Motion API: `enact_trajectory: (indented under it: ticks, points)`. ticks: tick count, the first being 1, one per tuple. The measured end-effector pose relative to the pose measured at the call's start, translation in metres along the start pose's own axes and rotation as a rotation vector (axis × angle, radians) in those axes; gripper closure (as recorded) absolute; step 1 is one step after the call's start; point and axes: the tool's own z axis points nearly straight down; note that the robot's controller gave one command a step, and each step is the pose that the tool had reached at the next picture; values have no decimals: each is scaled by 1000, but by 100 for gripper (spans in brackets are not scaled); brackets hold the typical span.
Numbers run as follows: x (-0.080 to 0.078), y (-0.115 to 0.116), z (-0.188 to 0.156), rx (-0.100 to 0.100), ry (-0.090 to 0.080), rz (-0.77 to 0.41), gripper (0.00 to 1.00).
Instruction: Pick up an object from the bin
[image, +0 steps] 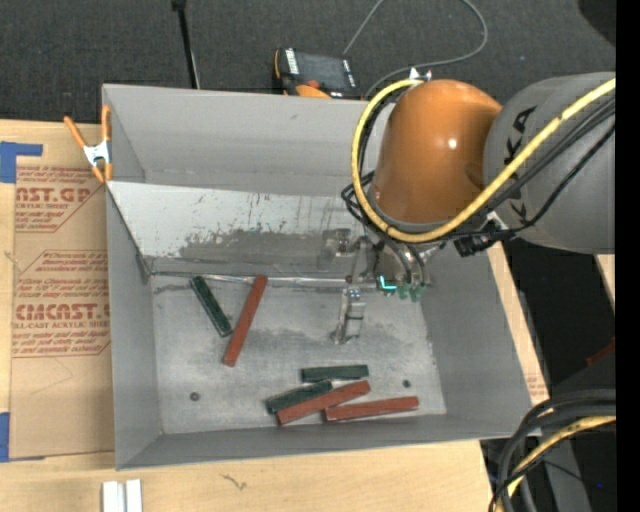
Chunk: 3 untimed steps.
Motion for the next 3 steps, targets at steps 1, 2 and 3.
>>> enact_trajectory:
  ticks: [1, 2, 3]
  points:
    - [60, 5, 165, 1, 3, -133, 0]
    - [59, 37, 131, -1, -9, -220, 0]
    - [65, 31, 132, 1, -4, -264, 0]
